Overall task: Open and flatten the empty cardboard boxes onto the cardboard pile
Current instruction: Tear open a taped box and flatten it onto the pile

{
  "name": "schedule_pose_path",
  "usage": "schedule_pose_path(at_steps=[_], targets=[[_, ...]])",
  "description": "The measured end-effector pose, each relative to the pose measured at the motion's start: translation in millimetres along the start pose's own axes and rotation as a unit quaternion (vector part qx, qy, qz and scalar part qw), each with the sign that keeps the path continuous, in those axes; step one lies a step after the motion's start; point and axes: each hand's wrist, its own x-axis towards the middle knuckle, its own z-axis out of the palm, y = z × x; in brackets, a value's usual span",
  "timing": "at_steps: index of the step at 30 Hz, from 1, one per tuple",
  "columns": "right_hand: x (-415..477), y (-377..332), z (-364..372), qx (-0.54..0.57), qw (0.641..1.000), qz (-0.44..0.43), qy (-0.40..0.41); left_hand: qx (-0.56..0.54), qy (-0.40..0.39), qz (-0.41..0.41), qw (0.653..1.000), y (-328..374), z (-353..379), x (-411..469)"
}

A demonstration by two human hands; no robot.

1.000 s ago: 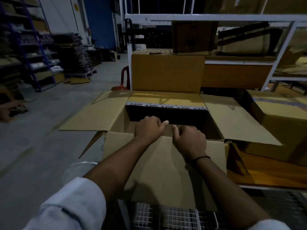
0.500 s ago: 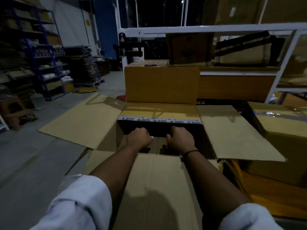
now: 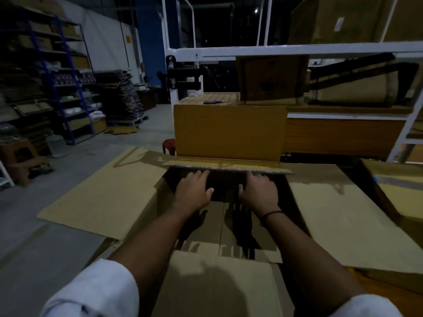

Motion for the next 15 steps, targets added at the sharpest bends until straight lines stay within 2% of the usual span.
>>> schedule_pose_path(at_steps=[3,10,12,15], targets=[[30,0,-11,0.011,0.998,-0.014,0.058,0.001,0.057,0.014,0.998,1,-8,30],[113,12,-21,-0.002,1.000,-0.013,-0.003,0.015,0.038,0.027,0.999,-11,-17,119],[133,13,-15,-0.003,1.000,0.000,-0.030,0.009,0.024,0.001,1.000,-19,-16,139],[152,16,-2,0.035,0.995,0.051,-0.074,-0.031,-0.005,-0.082,0.996,-40,-5,163]])
